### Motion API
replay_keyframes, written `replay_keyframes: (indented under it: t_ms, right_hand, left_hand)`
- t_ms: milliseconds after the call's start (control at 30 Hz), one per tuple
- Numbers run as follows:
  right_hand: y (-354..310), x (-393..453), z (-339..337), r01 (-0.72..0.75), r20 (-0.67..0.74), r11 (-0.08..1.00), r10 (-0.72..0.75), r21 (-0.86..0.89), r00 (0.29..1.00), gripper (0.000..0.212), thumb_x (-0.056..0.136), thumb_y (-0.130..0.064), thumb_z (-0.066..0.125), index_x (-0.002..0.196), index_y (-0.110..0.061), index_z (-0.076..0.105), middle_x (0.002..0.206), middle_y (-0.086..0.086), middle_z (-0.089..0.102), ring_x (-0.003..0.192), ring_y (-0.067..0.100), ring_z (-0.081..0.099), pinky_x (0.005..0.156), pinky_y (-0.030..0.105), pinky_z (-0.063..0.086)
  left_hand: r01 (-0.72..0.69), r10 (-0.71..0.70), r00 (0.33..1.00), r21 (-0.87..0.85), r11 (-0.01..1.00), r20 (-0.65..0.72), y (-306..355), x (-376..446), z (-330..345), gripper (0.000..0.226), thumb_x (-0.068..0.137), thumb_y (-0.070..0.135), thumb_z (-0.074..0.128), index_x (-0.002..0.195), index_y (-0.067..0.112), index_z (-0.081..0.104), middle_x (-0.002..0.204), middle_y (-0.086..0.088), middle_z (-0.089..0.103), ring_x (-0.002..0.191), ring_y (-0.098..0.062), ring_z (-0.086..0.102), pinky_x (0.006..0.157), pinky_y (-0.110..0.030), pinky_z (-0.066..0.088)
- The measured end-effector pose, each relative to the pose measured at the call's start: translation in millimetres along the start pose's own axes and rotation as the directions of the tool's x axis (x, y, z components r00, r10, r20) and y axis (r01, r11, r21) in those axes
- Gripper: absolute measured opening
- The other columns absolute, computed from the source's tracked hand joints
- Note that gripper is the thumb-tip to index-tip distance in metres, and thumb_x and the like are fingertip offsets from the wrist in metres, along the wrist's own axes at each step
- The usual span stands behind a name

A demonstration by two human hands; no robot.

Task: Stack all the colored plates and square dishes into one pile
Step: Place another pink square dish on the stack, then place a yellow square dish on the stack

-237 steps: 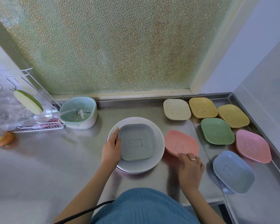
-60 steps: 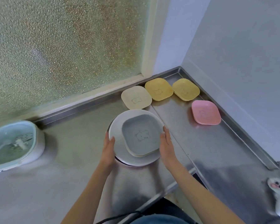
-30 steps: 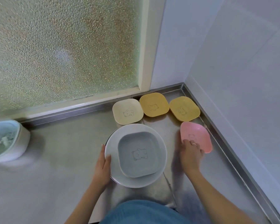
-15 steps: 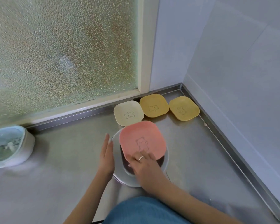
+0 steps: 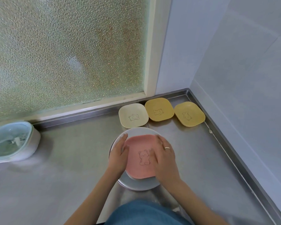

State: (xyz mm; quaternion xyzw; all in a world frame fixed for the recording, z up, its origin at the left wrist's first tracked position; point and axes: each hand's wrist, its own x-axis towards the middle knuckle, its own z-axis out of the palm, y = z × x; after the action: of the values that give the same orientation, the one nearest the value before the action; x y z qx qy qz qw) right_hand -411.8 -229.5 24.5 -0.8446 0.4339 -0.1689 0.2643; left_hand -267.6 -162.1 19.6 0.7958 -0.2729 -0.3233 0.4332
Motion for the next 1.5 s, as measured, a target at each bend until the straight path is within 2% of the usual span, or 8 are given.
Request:
replay_keyframes:
  t_ms: [100,333,500,667,900,1033,1267,1500]
  right_hand:
    - [15.6,8.6,13.9,-0.097,0.084,0.994,0.101,-0.045,0.991,0.056,0.097,-0.032,0.026,0.149,-0.018,0.009,0.154,0.004,0.024,0.139,0.021,0.027,0.115,0.039,0.027]
    - [22.8,8.2,21.2,-0.107,0.079,0.994,0.104,0.024,0.991,0.058,0.098,-0.03,0.033,0.15,-0.024,0.007,0.153,-0.002,0.026,0.134,0.016,0.035,0.109,0.034,0.038]
    - [32.1,22.2,6.3,-0.103,0.08,0.984,0.092,0.148,0.993,0.05,0.099,-0.032,0.035,0.146,-0.02,0.024,0.149,0.0,0.034,0.133,0.018,0.037,0.109,0.031,0.03]
    - [79.6,83.5,-6.7,-0.334,-0.028,0.918,0.348,0.213,0.937,0.047,0.1,-0.031,0.033,0.144,-0.014,0.031,0.149,0.008,0.037,0.134,0.028,0.036,0.107,0.041,0.031]
    - [129.6,146.3,-10.7,-0.512,0.109,0.849,0.526,-0.131,0.844,0.058,0.09,-0.01,0.046,0.144,-0.011,0.025,0.144,0.02,0.032,0.123,0.04,0.045,0.093,0.047,0.042]
    - [142.7,141.2,-1.4,-0.488,0.011,0.818,0.515,-0.304,0.857,0.037,0.088,-0.002,0.04,0.123,-0.011,0.049,0.128,0.019,0.044,0.102,0.041,0.055,0.079,0.04,0.044]
    - [140.7,118.6,-4.0,-0.47,-0.256,0.878,0.436,-0.089,0.863,0.022,0.088,-0.008,0.044,0.086,-0.014,0.065,0.096,0.009,0.054,0.074,0.032,0.051,0.058,0.028,0.031]
    - [60.8,76.9,-23.0,-0.19,-0.404,0.982,0.177,0.009,0.897,0.027,0.09,-0.015,0.05,0.109,-0.02,0.069,0.09,0.003,0.06,0.062,0.025,0.055,0.049,0.023,0.026]
  left_hand:
    - [-0.012,0.011,1.0,0.027,1.0,0.013,0.9,0.6,2.4,0.045,0.099,0.011,0.036,0.141,0.025,0.041,0.146,0.006,0.041,0.135,-0.013,0.036,0.108,-0.023,0.025]
    - [-0.01,0.01,1.0,0.033,0.999,-0.01,2.9,0.1,3.7,0.043,0.098,0.007,0.035,0.137,0.022,0.047,0.142,0.003,0.047,0.131,-0.014,0.04,0.105,-0.021,0.025]
    - [0.021,-0.021,1.0,-0.013,1.0,0.019,2.6,1.1,-0.4,0.042,0.099,0.012,0.036,0.136,0.027,0.046,0.142,0.007,0.046,0.123,-0.006,0.039,0.104,-0.022,0.028]
    - [0.007,-0.008,1.0,0.033,0.999,0.012,2.9,4.4,3.0,0.045,0.097,0.006,0.035,0.136,0.025,0.047,0.147,0.003,0.042,0.137,-0.014,0.034,0.116,-0.032,0.025]
    - [0.027,-0.027,1.0,0.035,0.999,0.013,4.7,4.4,3.1,0.043,0.098,0.008,0.036,0.135,0.025,0.047,0.144,0.005,0.043,0.134,-0.013,0.036,0.114,-0.031,0.027]
    - [0.048,-0.048,0.999,0.026,0.999,0.0,4.7,4.5,5.0,0.043,0.098,0.009,0.036,0.136,0.027,0.047,0.139,0.01,0.046,0.126,-0.008,0.039,0.111,-0.029,0.028]
    - [0.041,-0.041,0.999,0.041,0.998,-0.007,1.3,6.8,5.4,0.046,0.096,0.005,0.035,0.134,0.028,0.049,0.137,0.008,0.05,0.126,-0.012,0.042,0.111,-0.032,0.031]
    - [0.031,-0.032,0.999,0.029,0.999,0.028,3.5,3.6,4.3,0.047,0.097,0.006,0.034,0.136,0.028,0.046,0.139,0.007,0.047,0.119,-0.007,0.039,0.107,-0.027,0.028]
